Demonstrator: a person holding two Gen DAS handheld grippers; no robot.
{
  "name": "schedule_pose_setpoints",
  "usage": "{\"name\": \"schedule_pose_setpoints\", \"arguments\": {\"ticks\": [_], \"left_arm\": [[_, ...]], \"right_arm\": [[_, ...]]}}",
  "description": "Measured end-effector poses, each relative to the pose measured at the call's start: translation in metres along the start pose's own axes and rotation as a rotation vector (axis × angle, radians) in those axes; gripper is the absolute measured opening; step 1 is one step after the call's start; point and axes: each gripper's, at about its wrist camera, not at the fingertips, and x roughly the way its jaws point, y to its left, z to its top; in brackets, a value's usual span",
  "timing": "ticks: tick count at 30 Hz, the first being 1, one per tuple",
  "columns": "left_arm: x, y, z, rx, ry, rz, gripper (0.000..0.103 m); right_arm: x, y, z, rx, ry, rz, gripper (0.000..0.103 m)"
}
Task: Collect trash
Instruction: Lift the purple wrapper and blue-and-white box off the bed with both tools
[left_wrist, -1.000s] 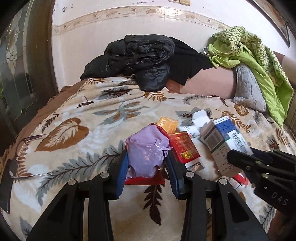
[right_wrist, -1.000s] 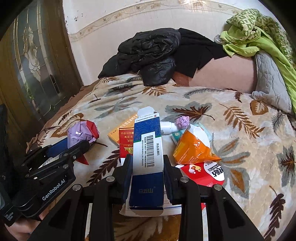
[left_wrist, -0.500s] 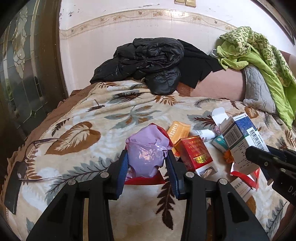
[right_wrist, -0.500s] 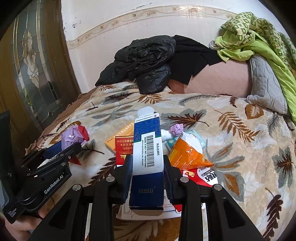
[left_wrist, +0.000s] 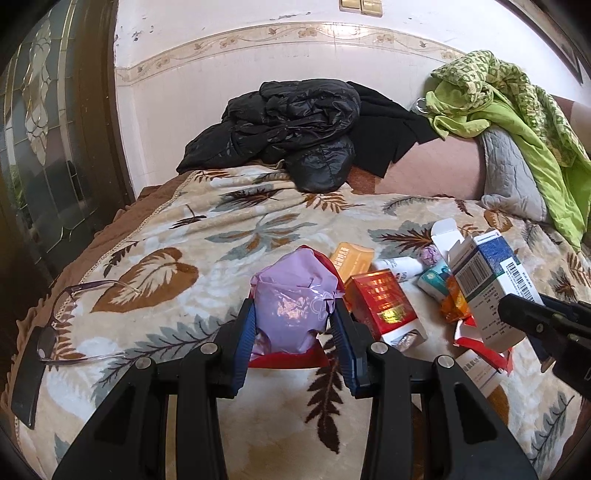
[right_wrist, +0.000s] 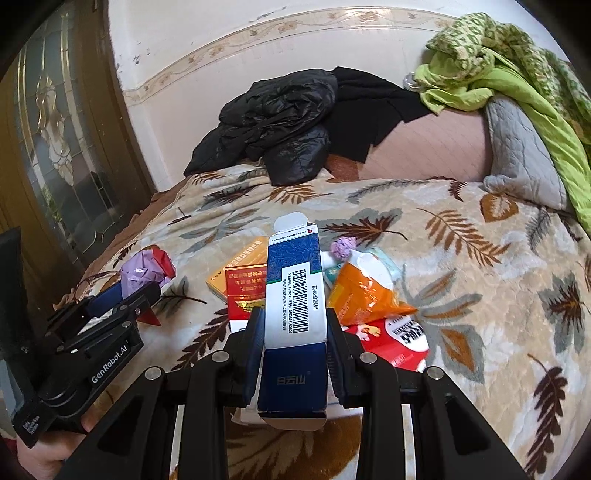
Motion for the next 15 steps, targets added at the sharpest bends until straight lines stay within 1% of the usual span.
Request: {"name": "schedule_pose_setpoints", "arguments": {"ticks": [3,6,9,12,15], "left_arm": [[-0.003,-0.005,-0.002,0.01,0.004,-0.025,0.039],[-0.008,-0.009,-0.004,0.024,0.002,-0.033,0.039],[-0.014,-0.009,-0.003,0.007,0.013,-0.06,0.039],[-0.023,-0.012,-0.001,0.002,0.021,-0.087,0.039],[-0.037,-0.02,-0.001,0.023,0.02,-0.115,0.039]], "right_arm": [[-0.009,-0.004,-0.003,0.007,-0.008,-0.014,0.034],[-0.016,-0.009,-0.006,0.027,-0.008,-0.018,0.034],[-0.023,-0.011,-0.007,0.048,-0.005,-0.009,0.034],[-0.032,-0.004,-0.008,0.03,-0.005,0.001,0.034],[-0.048,0.001,-0.008,-0.002,-0.018,0.0,0.034]]}}
